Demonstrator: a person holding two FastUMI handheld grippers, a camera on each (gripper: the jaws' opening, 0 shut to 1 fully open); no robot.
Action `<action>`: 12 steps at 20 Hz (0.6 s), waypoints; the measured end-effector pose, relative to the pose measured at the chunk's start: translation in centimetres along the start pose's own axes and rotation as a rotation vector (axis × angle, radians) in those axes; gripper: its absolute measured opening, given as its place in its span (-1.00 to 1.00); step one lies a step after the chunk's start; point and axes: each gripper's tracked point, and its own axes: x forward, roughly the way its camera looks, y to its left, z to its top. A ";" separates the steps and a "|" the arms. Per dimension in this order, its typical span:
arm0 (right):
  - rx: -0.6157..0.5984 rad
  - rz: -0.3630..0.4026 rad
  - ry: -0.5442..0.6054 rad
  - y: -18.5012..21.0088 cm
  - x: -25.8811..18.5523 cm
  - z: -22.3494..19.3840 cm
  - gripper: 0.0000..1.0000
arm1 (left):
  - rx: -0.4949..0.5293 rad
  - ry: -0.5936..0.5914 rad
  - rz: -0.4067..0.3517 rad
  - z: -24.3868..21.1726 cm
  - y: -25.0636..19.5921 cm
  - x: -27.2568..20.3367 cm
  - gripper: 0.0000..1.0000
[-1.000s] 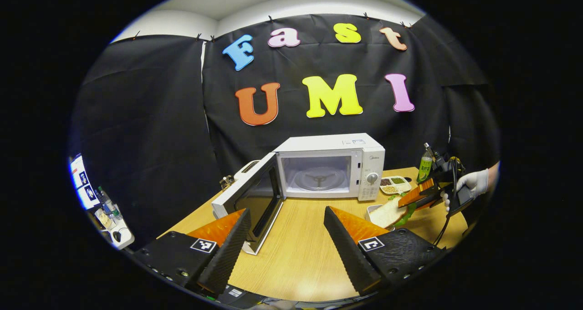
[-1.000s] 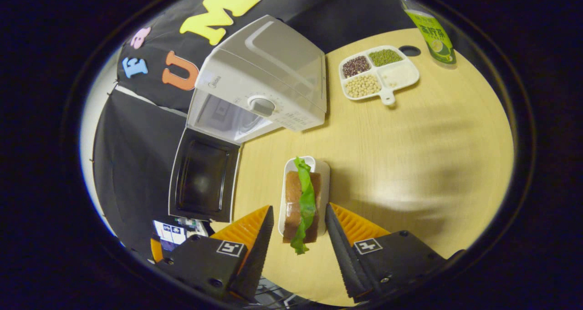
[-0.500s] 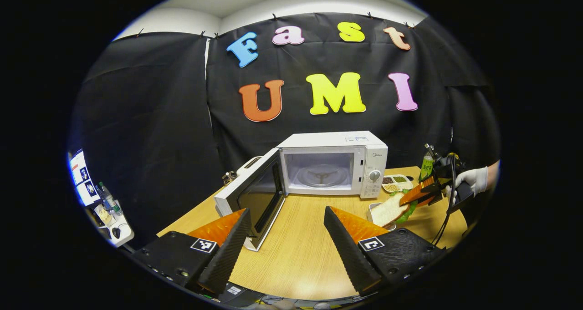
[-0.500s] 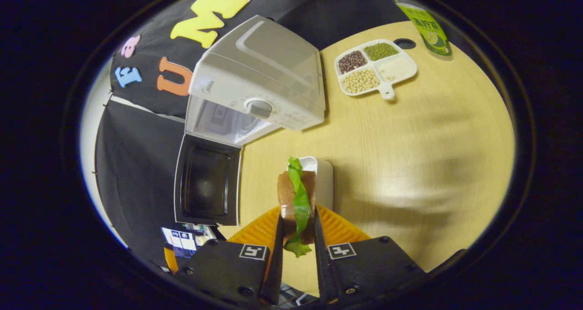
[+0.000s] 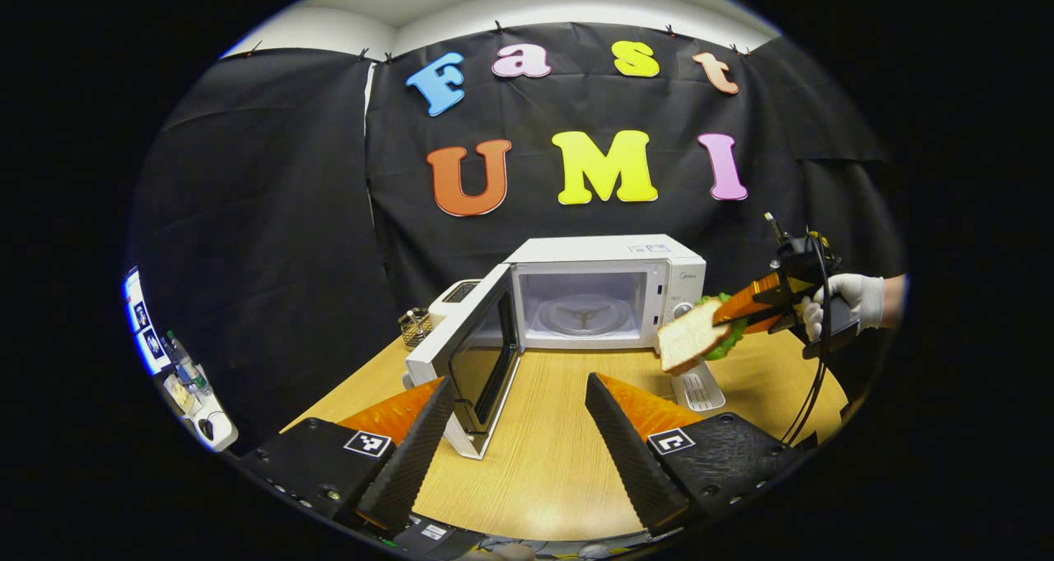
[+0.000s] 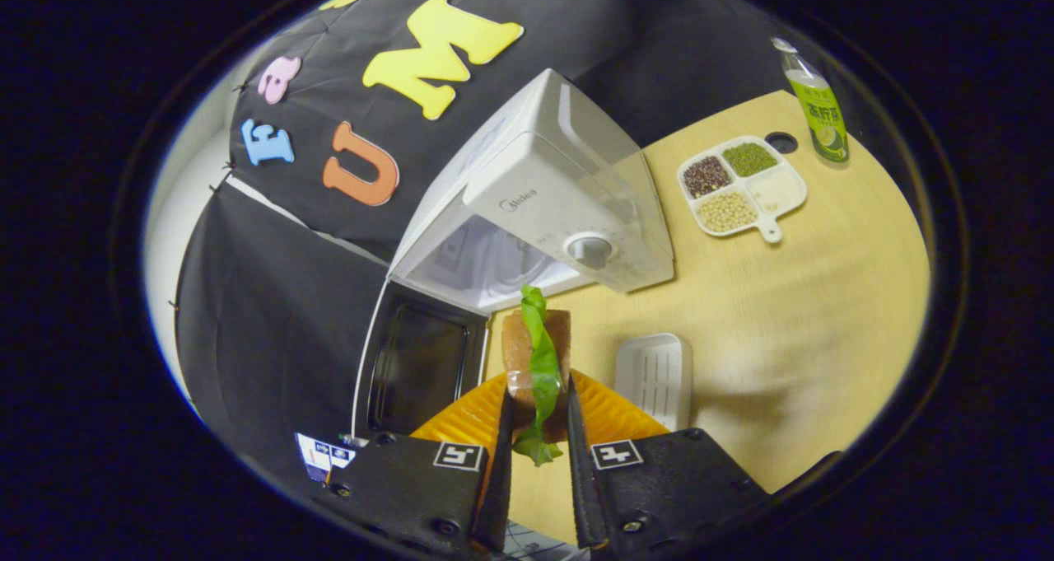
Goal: Open the microwave oven with the left hand, put the food in, and close the microwave oven.
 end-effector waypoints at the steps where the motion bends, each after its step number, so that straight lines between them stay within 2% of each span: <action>1: 0.020 0.013 -0.034 1.3 0.9 0.2 -0.31 | 0.007 0.004 -0.006 0.1 0.2 0.1 0.94; 3: 0.049 0.051 -0.119 3.7 2.9 0.9 -0.31 | 0.022 0.011 -0.011 0.1 1.1 0.4 0.93; 7: 0.095 0.062 -0.270 7.3 8.0 1.1 -0.32 | 0.022 0.021 -0.027 0.2 2.3 0.6 0.94; 10: 0.130 0.055 -0.371 9.0 12.6 1.3 -0.33 | 0.054 0.016 -0.034 0.7 3.6 0.6 0.94; 12: 0.141 0.025 -0.413 9.2 16.0 1.4 -0.31 | 0.057 0.020 -0.039 0.7 4.3 0.8 0.94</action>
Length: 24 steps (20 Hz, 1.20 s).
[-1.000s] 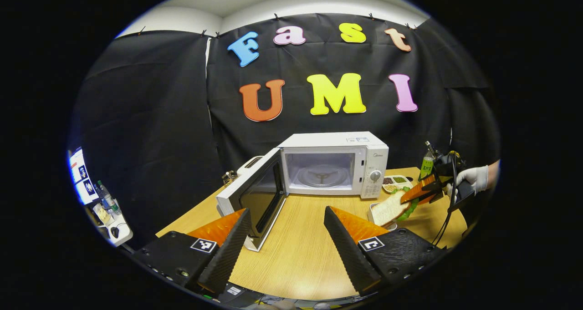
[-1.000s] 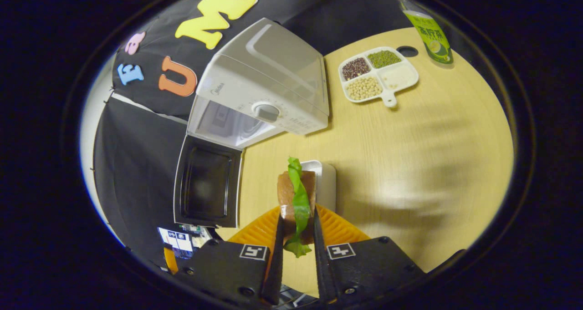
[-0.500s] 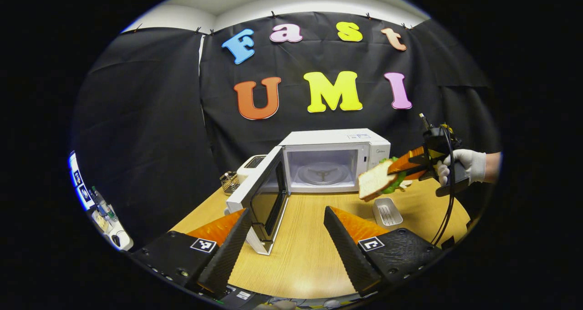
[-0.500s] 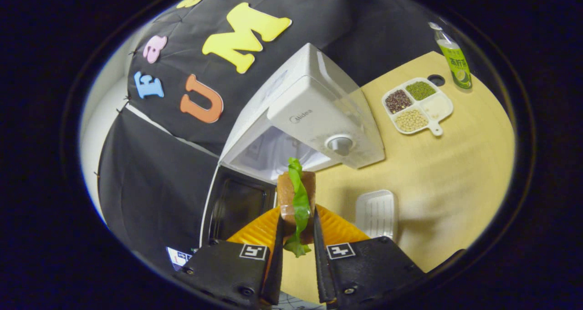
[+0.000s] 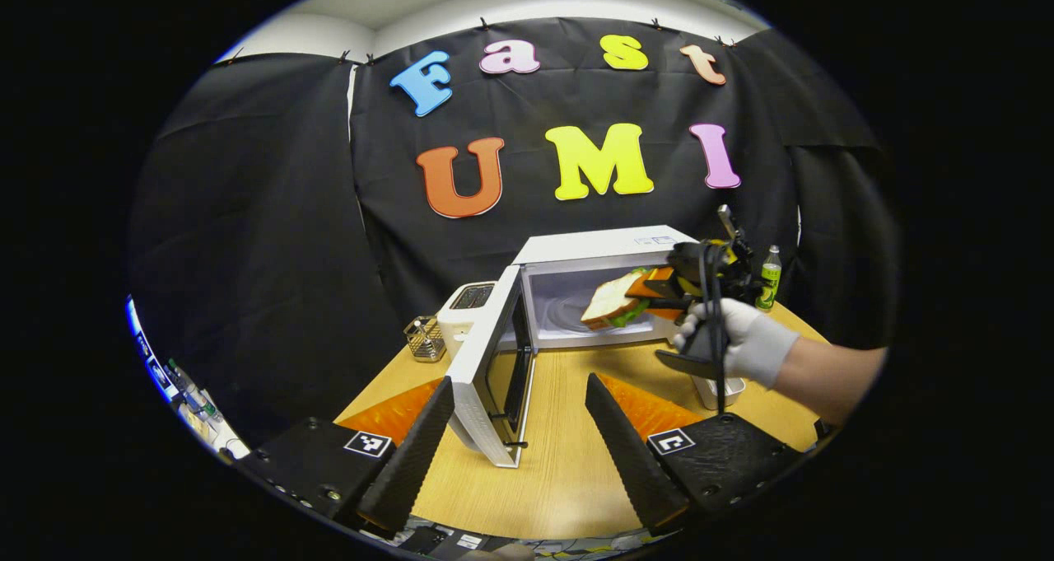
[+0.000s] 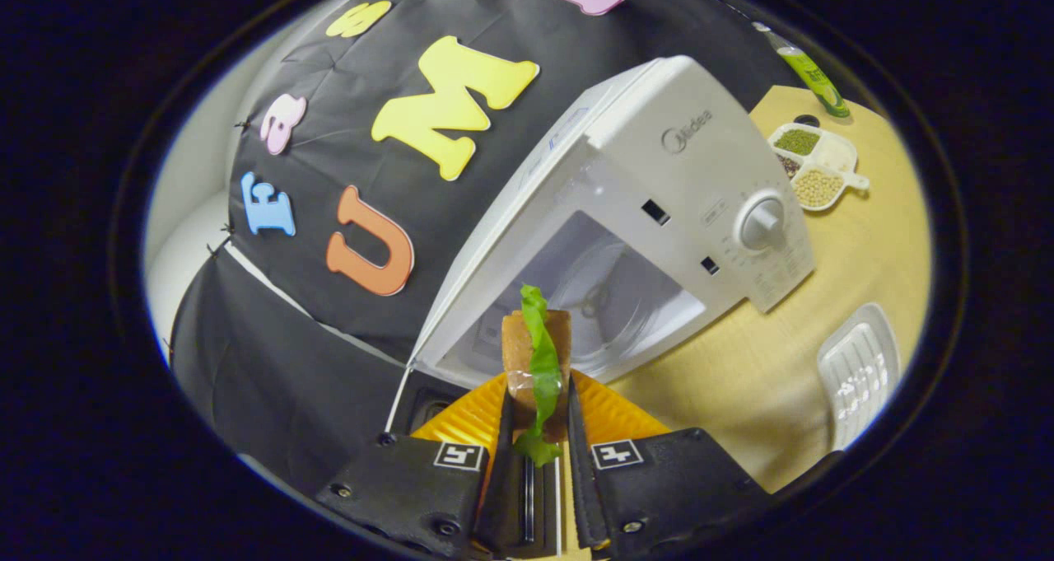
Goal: Open the microwave oven with the left hand, put the food in, and close the microwave oven.
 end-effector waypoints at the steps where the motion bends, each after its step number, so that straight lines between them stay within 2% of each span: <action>1: 0.019 -0.009 -0.037 0.1 1.7 -0.1 -0.31 | -0.004 -0.003 0.000 0.2 0.4 0.0 0.94; 7: 0.112 -0.046 -0.248 -0.8 9.3 0.9 -0.31 | 0.014 -0.011 0.020 -0.3 1.9 0.7 0.94; 9: 0.143 -0.067 -0.272 -2.0 11.3 0.5 -0.31 | 0.013 0.006 0.026 -1.1 2.2 1.1 0.94; 11: 0.183 -0.056 -0.303 -2.0 12.4 0.8 -0.31 | 0.013 0.021 0.030 -1.7 2.3 1.2 0.94; 13: 0.153 -0.065 -0.305 -2.4 13.6 0.3 -0.32 | 0.008 0.026 0.018 -2.1 2.0 1.4 0.94; 14: 0.141 -0.075 -0.300 -2.7 13.8 0.1 -0.48 | 0.006 0.025 0.015 -2.0 1.9 1.4 0.94; 15: 0.114 -0.100 -0.296 -3.3 14.0 -0.1 -0.46 | 0.001 0.022 0.014 -1.8 2.1 1.6 0.94; 16: 0.064 -0.134 -0.300 -4.0 14.1 0.1 -0.33 | -0.007 0.018 0.011 -1.8 2.1 1.7 0.94; 18: -0.075 -0.178 -0.311 -4.2 13.7 0.5 -0.24 | -0.022 0.012 0.010 -1.7 2.0 2.1 0.94; 19: -0.168 -0.227 -0.313 -4.5 13.5 0.6 -0.23 | -0.030 0.016 0.009 -1.8 2.0 2.2 0.94; 20: -0.274 -0.283 -0.320 -5.0 13.3 1.0 -0.10 | -0.034 0.015 0.010 -1.9 2.0 2.0 0.94; 21: -0.355 -0.327 -0.315 -5.5 13.0 1.3 0.04 | -0.035 0.010 0.016 -1.8 2.1 1.9 0.94; 22: -0.411 -0.335 -0.307 -5.5 13.0 1.4 0.63 | -0.036 0.011 0.023 -1.8 2.3 2.0 0.94; 24: -0.505 -0.335 -0.301 -5.2 12.7 1.6 0.79 | -0.036 0.006 0.035 -1.7 2.5 1.9 0.94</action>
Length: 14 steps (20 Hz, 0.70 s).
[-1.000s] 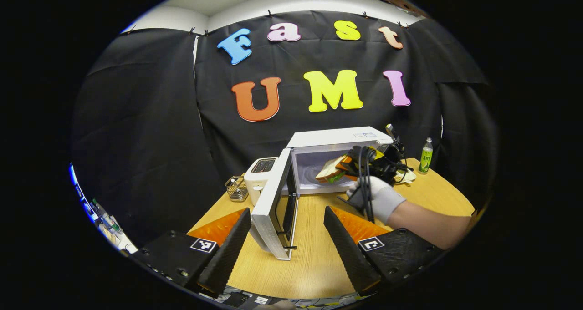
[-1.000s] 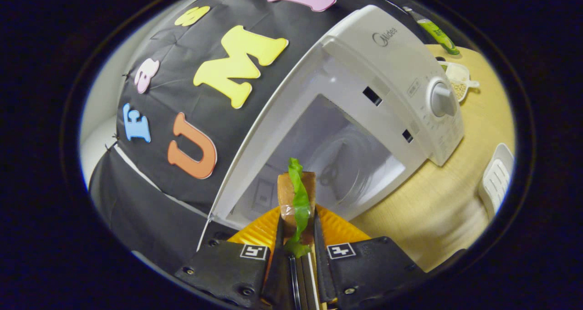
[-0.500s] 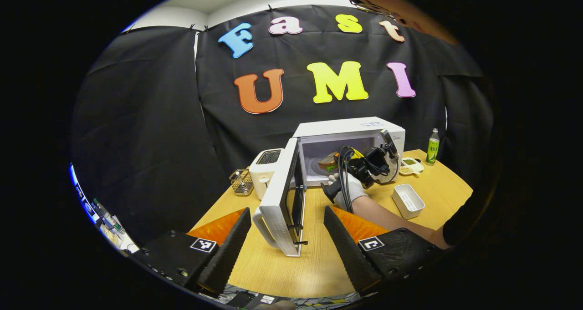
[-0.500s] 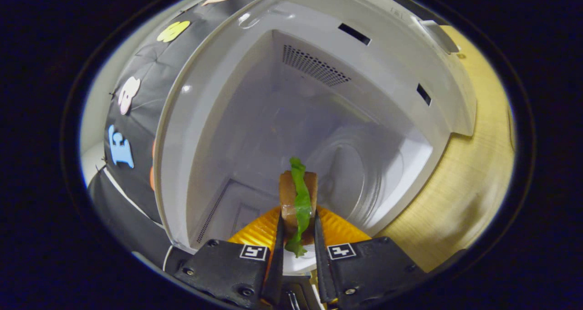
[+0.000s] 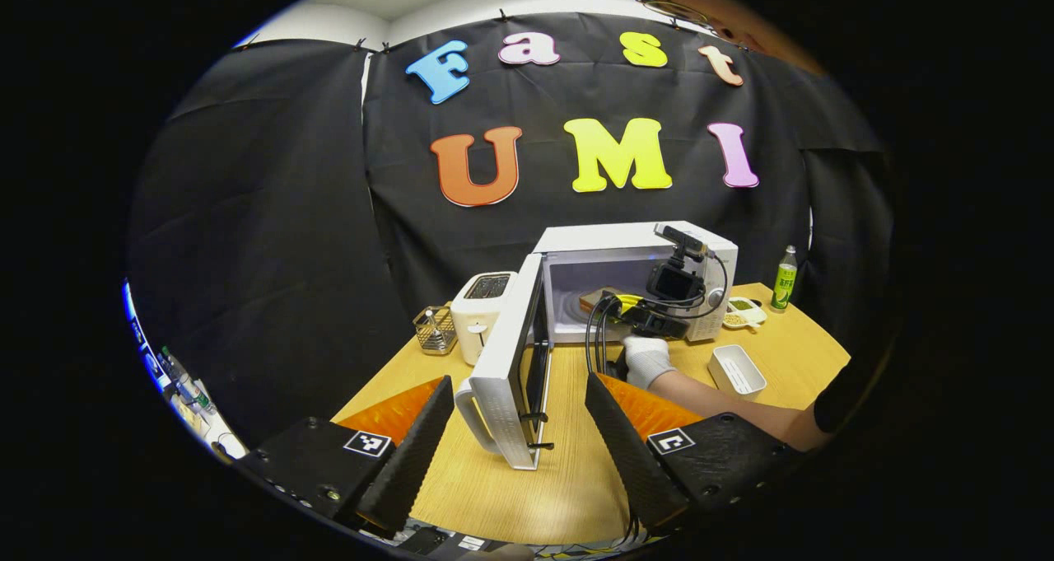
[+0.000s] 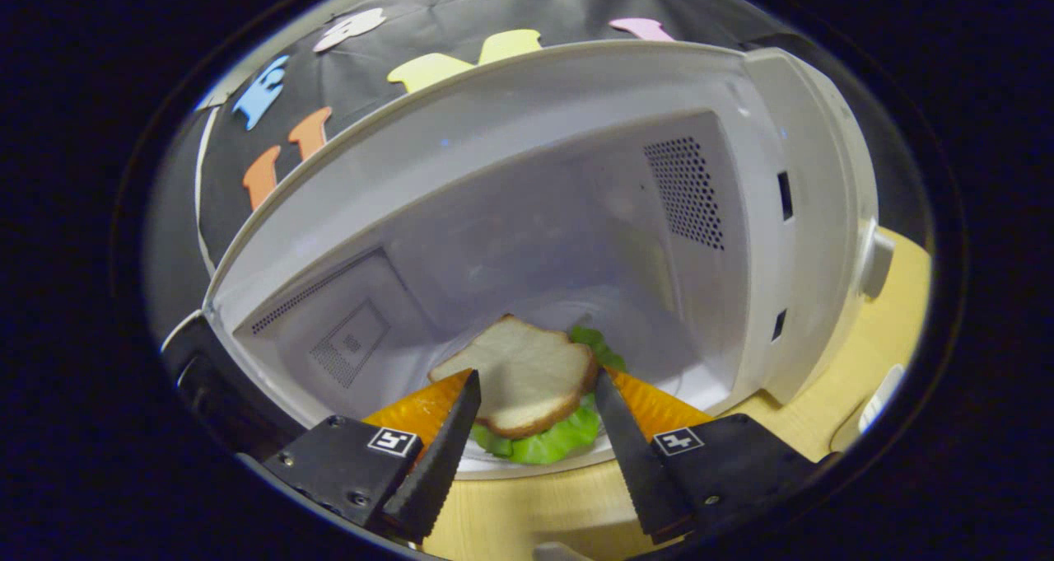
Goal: Open the microwave oven with the left hand, put the food in, and close the microwave oven.
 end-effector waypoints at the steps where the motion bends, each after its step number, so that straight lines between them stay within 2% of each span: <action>1: -0.042 0.002 -0.020 0.1 -0.6 0.9 0.79 | 0.000 -0.005 0.000 0.3 -0.1 -0.1 0.94; 4: -0.088 0.049 -0.054 0.9 -2.6 2.7 0.84 | 0.001 -0.016 0.011 0.9 0.0 -0.5 0.94; 5: -0.111 0.056 -0.061 1.0 -3.5 3.4 0.75 | -0.004 -0.018 0.010 1.2 -0.1 -0.5 0.94; 7: -0.145 0.079 -0.050 1.5 -5.0 4.2 0.93 | -0.003 -0.040 0.014 2.2 0.0 -0.9 0.94; 14: -0.274 0.201 0.012 -0.4 -13.8 8.3 0.94 | -0.007 -0.105 0.047 5.7 1.5 -2.0 0.94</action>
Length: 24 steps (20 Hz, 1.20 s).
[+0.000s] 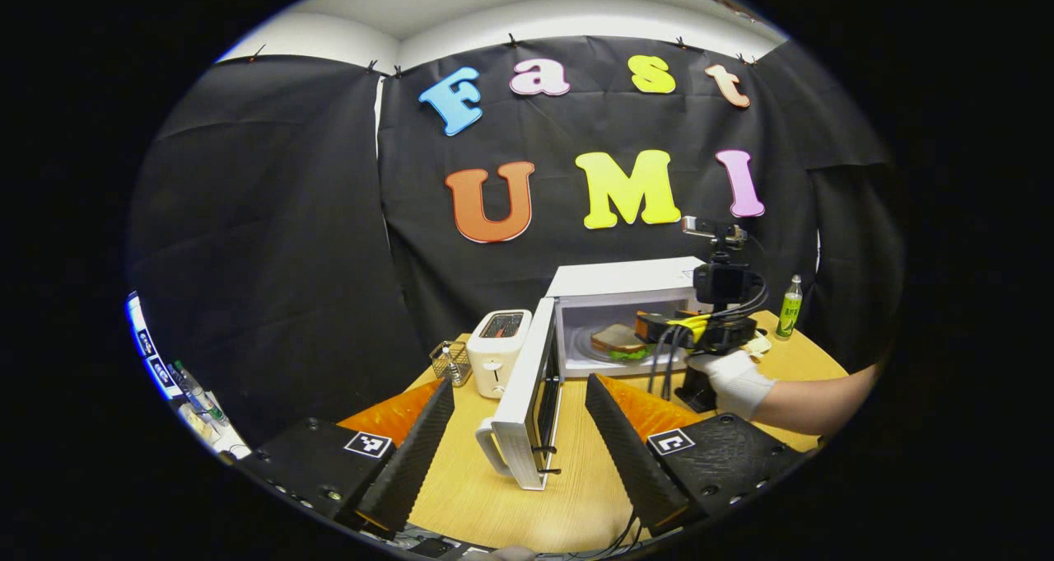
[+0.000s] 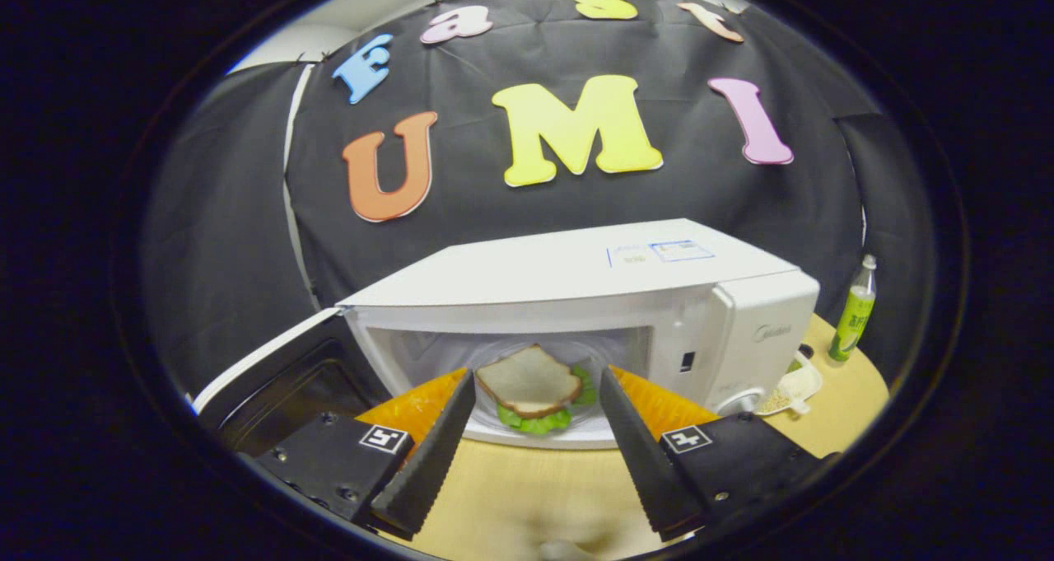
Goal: Open the microwave oven with the left hand, put the food in, and close the microwave oven.
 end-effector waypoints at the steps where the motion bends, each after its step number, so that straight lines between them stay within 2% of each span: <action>1: -0.018 0.011 0.004 -0.6 -1.6 0.6 0.94 | -0.002 -0.003 0.002 0.4 0.2 0.0 0.94; 7: -0.129 0.061 -0.001 -5.6 -12.1 4.5 0.94 | -0.006 -0.022 0.039 1.0 2.0 1.3 0.94; 12: -0.189 -0.009 -0.044 -12.1 -18.9 7.5 0.94 | -0.022 -0.028 0.059 0.7 3.6 2.1 0.93; 15: -0.206 -0.073 -0.073 -15.7 -22.1 8.7 0.95 | 0.001 -0.020 0.070 0.0 4.7 2.6 0.94; 16: -0.203 -0.089 -0.075 -16.5 -23.1 8.7 0.83 | 0.008 -0.020 0.071 0.0 5.0 2.8 0.94; 17: -0.197 -0.110 -0.075 -17.4 -23.8 8.8 0.95 | 0.013 -0.026 0.069 0.0 5.2 3.1 0.94; 20: -0.186 -0.155 -0.080 -19.4 -26.6 8.6 0.95 | 0.010 -0.028 0.068 -0.1 5.6 4.0 0.92; 21: -0.179 -0.160 -0.078 -19.9 -27.2 8.4 0.83 | 0.010 -0.032 0.071 0.1 5.9 4.3 0.91; 22: -0.173 -0.162 -0.084 -20.1 -27.8 8.6 0.94 | 0.007 -0.035 0.069 0.0 6.0 4.6 0.90; 24: -0.157 -0.172 -0.082 -20.6 -28.3 8.7 0.95 | 0.007 -0.030 0.065 -0.3 6.2 5.1 0.73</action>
